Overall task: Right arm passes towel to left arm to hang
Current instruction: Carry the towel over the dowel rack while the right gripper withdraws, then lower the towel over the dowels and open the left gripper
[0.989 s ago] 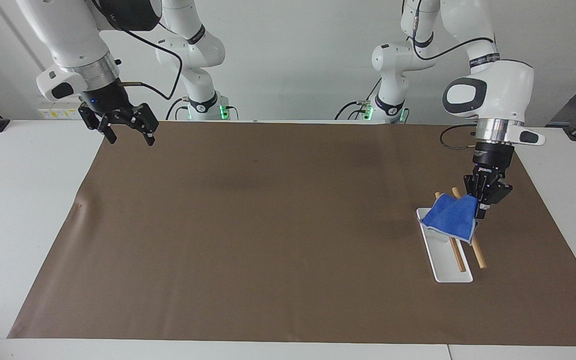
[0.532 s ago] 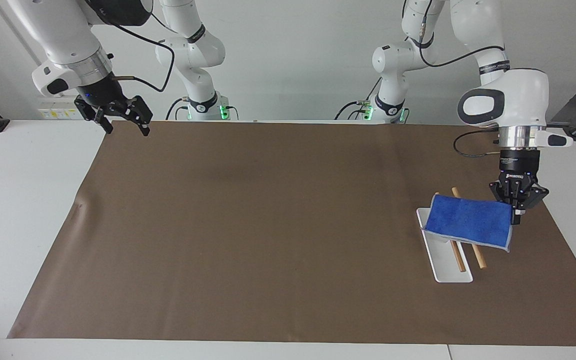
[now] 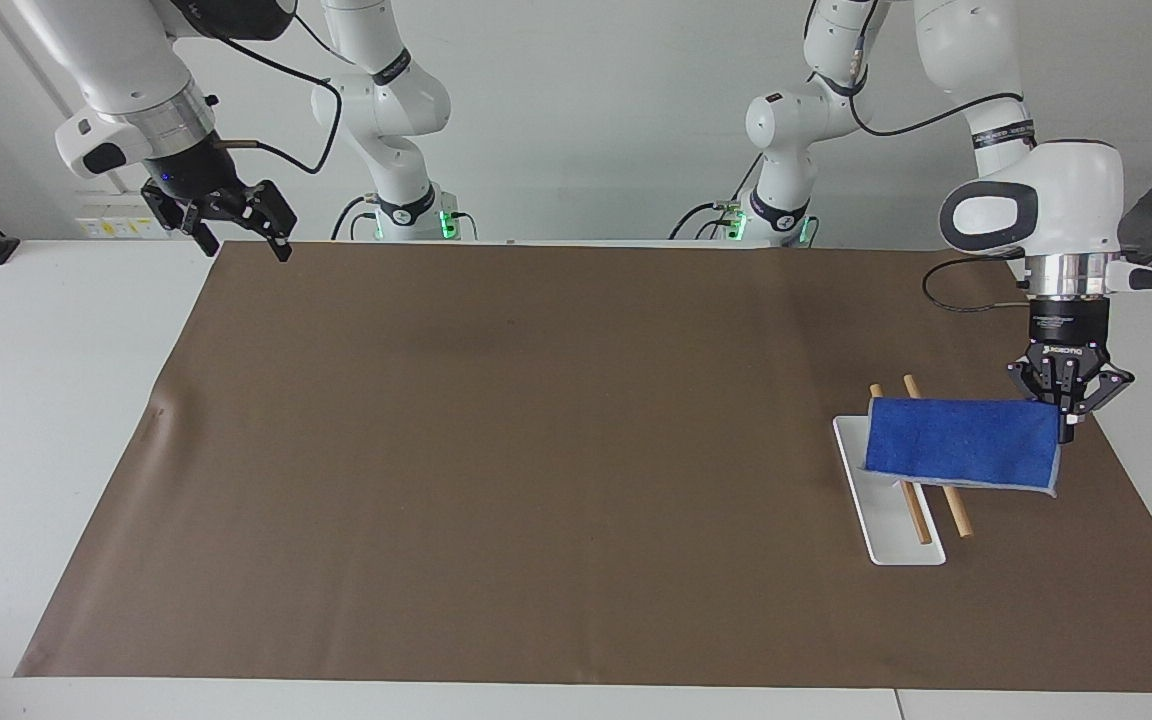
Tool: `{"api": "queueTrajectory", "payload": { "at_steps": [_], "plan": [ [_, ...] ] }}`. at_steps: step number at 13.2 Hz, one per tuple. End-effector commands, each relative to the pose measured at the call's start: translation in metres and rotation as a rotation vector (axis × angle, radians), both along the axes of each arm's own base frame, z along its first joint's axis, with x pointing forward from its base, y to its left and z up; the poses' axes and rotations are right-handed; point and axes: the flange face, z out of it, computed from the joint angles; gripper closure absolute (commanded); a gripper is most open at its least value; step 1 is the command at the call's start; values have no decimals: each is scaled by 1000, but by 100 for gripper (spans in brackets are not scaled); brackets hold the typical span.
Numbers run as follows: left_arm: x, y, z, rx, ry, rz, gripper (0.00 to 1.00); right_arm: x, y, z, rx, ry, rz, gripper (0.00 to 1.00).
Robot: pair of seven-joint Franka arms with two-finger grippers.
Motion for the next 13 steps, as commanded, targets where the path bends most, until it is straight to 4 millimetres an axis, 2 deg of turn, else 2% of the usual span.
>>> {"api": "queueTrajectory", "payload": {
  "at_steps": [1, 3, 8, 13],
  "plan": [
    [-16, -2, -16, -13, 25, 22, 100, -16, 0, 14, -23, -5, 16, 0],
    [-22, -2, -29, -16, 53, 22, 100, -13, 0, 23, -29, -27, 20, 0],
    [-32, -3, -53, -21, 101, 22, 100, -11, 9, 13, -65, -29, 104, 0],
    [-44, 0, -71, -89, 143, 100, 97, -15, 11, 9, -48, -4, 75, 0]
  ]
}}
